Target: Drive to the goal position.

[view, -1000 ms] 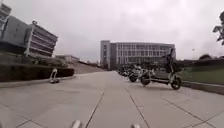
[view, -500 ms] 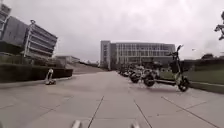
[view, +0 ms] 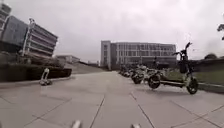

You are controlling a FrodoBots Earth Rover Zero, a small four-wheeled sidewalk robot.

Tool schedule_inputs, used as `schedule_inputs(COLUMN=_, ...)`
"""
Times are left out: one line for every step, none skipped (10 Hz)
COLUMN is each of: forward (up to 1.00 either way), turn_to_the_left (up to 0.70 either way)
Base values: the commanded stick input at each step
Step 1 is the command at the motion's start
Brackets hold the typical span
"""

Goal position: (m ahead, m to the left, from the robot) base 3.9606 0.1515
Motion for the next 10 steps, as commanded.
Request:
schedule_inputs(forward=0.06, turn_to_the_left=0.00)
schedule_inputs(forward=0.06, turn_to_the_left=0.00)
schedule_inputs(forward=0.06, turn_to_the_left=0.00)
schedule_inputs(forward=0.06, turn_to_the_left=0.00)
schedule_inputs(forward=0.06, turn_to_the_left=0.00)
schedule_inputs(forward=0.06, turn_to_the_left=0.00)
schedule_inputs(forward=0.06, turn_to_the_left=0.00)
schedule_inputs(forward=0.06, turn_to_the_left=0.00)
schedule_inputs(forward=0.06, turn_to_the_left=0.00)
schedule_inputs(forward=0.06, turn_to_the_left=0.00)
